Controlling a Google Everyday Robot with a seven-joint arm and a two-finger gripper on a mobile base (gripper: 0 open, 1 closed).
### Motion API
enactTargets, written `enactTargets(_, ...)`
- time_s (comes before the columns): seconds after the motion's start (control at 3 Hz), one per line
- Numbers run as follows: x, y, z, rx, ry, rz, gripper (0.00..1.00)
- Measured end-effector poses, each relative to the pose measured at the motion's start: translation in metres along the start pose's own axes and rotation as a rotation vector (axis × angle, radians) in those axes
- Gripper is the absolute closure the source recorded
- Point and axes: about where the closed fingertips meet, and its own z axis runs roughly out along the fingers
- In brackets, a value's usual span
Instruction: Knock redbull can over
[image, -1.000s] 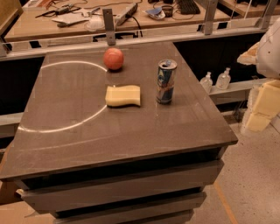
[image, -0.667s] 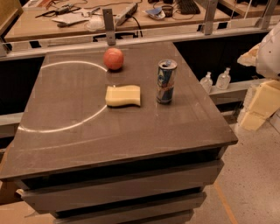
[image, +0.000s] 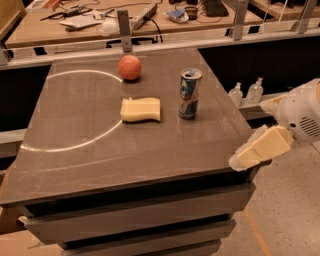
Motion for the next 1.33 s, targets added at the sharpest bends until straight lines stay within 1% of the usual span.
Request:
enactTargets(0.33,-0.017,-0.012,0.036,0.01,-0.243,0.093,0.0)
enactTargets(0.67,-0.038,-0.032,0.049,0.072,-0.421,0.099,0.0)
enactTargets(1.0,-0.052,-0.051,0.047,0.157,-0.479,0.084,0.0)
enactTargets(1.33,-0.053,-0.048,0.05,0.157,-0.483,0.071,0.0)
